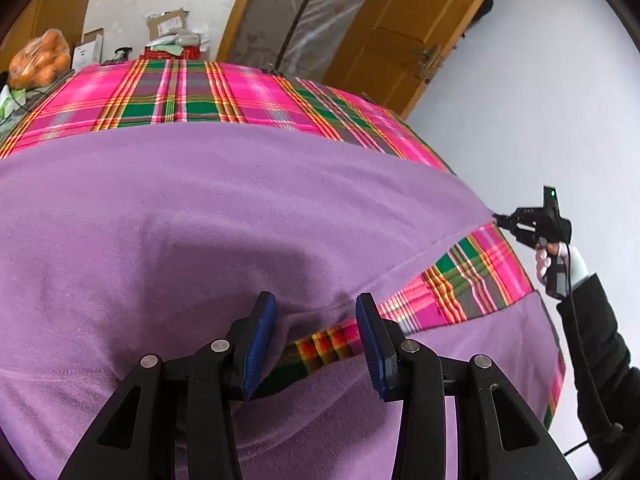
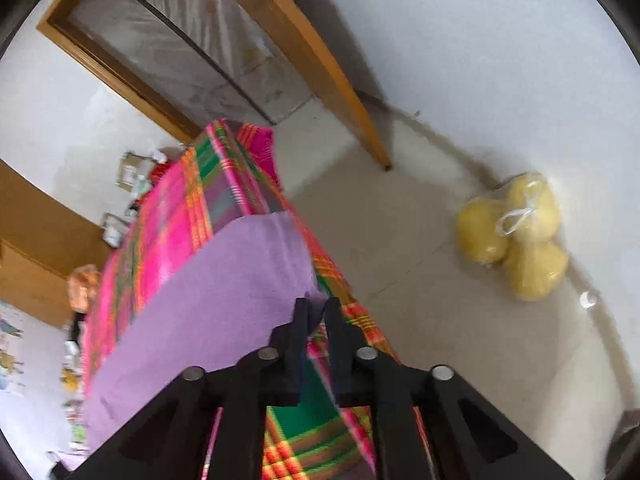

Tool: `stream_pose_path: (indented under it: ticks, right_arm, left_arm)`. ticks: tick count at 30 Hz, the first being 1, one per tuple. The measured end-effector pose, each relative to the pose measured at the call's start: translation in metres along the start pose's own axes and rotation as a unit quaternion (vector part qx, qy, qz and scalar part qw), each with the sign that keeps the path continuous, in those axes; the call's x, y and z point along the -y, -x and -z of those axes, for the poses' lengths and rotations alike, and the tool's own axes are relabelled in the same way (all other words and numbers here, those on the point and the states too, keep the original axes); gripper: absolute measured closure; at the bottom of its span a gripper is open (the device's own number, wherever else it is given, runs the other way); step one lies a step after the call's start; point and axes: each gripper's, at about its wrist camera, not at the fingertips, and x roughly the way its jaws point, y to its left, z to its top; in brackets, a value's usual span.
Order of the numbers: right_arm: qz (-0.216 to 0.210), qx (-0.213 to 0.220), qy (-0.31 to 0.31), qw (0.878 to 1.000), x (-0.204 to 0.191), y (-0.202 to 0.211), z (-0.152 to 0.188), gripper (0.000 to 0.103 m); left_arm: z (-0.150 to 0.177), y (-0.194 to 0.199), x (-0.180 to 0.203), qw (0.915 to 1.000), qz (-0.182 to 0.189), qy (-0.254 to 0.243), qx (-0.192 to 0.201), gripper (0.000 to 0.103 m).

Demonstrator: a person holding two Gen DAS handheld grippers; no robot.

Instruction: Fold clothes

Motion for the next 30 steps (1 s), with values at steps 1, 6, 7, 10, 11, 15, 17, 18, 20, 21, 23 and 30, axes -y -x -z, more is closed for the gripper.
stream_pose_path:
  ticks: [1, 6, 7, 10, 11, 15, 17, 18, 20, 21, 23, 30]
  right_arm:
    - [0.019, 0.011, 0.01, 1.0, -0.005, 0.005, 0.001, 0.089]
    - [-0.008, 0.035, 0.123, 0.992, -0.068, 0.02, 0.016, 0.089]
    - [-0.013, 0.039, 0.145, 0.989, -0.081, 0.023, 0.019, 0.089]
    - [-0.034, 0.034, 0.224, 0.974, -0.127, 0.025, 0.036, 0.089]
    - [-0.046, 0.016, 0.266, 0.963, -0.153, 0.018, 0.05, 0.089]
    - [-0.076, -0.031, 0.328, 0.941, -0.21, -0.011, 0.081, 0.089]
    - [-0.085, -0.054, 0.351, 0.931, -0.234, -0.027, 0.094, 0.089]
    - [-0.076, -0.062, 0.365, 0.926, -0.243, -0.037, 0.097, 0.089]
    - [-0.055, -0.064, 0.374, 0.924, -0.252, -0.05, 0.095, 0.095]
    - [-0.043, -0.06, 0.371, 0.926, -0.251, -0.054, 0.09, 0.096]
    - [-0.018, -0.049, 0.365, 0.93, -0.251, -0.061, 0.079, 0.096]
    - [-0.046, -0.047, 0.374, 0.925, -0.265, -0.047, 0.071, 0.084]
  left_arm:
    - [0.0, 0.0, 0.001, 1.0, 0.001, -0.002, -0.003, 0.06]
    - [0.002, 0.0, 0.003, 0.9999, 0.004, -0.006, -0.011, 0.06]
    - [0.002, 0.0, 0.002, 0.9999, 0.004, -0.006, -0.01, 0.06]
    - [0.002, 0.002, 0.002, 1.0, 0.002, -0.004, -0.005, 0.06]
    - [0.002, 0.003, 0.001, 1.0, 0.002, -0.002, -0.003, 0.06]
    - [0.0, 0.005, -0.006, 0.9999, 0.003, 0.016, 0.006, 0.06]
    - [0.0, 0.004, -0.008, 0.9998, 0.004, 0.02, 0.006, 0.06]
    - [0.0, 0.004, -0.008, 0.9998, 0.004, 0.02, 0.005, 0.06]
    - [0.0, 0.003, -0.007, 0.9998, 0.003, 0.018, 0.003, 0.06]
    - [0.0, 0.003, -0.007, 0.9998, 0.002, 0.018, 0.003, 0.06]
    - [0.001, 0.003, -0.007, 0.9999, 0.001, 0.016, 0.002, 0.06]
    - [0.002, 0.004, -0.003, 0.9999, -0.013, 0.004, 0.001, 0.06]
